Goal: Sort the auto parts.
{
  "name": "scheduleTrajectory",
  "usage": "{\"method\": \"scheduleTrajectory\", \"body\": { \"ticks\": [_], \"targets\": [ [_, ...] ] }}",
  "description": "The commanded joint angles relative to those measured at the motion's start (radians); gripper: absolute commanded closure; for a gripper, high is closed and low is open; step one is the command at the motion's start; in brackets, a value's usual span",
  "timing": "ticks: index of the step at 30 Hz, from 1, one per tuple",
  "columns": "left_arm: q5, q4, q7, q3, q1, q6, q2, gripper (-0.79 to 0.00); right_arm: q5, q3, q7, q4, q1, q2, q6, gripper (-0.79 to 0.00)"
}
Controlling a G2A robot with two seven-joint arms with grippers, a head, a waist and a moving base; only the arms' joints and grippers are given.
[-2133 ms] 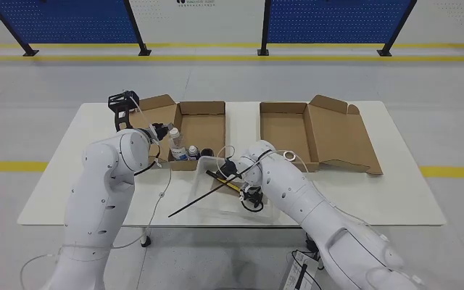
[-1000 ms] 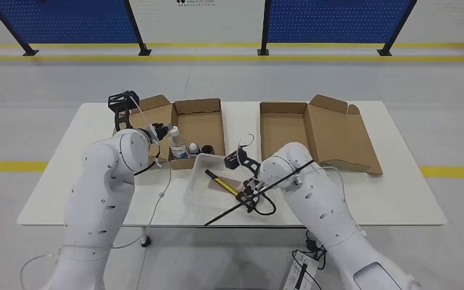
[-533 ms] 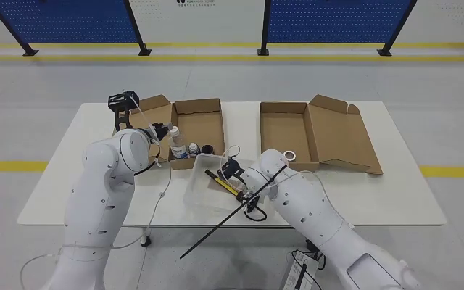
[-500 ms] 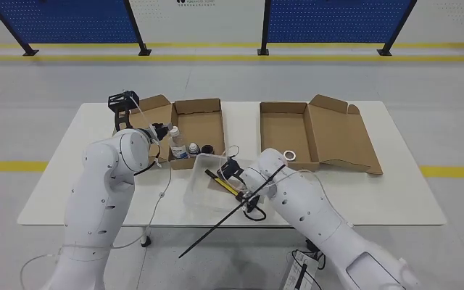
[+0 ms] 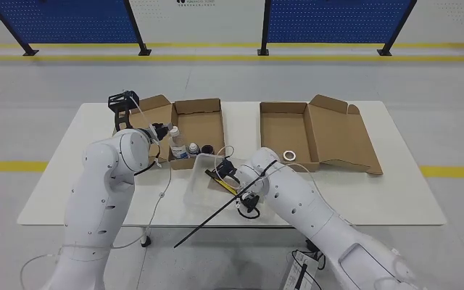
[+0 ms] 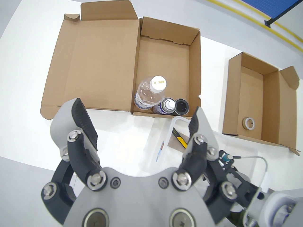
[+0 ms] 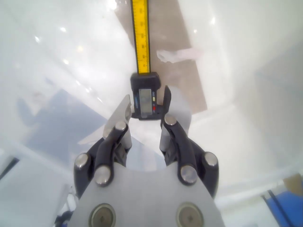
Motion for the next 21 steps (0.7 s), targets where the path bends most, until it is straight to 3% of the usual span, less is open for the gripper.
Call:
{"method": "scheduleTrajectory", "body": {
  "ticks": [1,21],
  "targets": [
    [0.0,0.0,0.0,0.0,0.0,0.0,0.0,-0.785,0.002,0.0,-0.014,0.013,0.0,-0.002,0.003,-0.317],
    [0.0,0.0,0.0,0.0,0.0,0.0,0.0,-0.785,0.035,-0.004,-0.113,0.111,0.0,-0.02,-0.003,-0.308]
  ]
}}
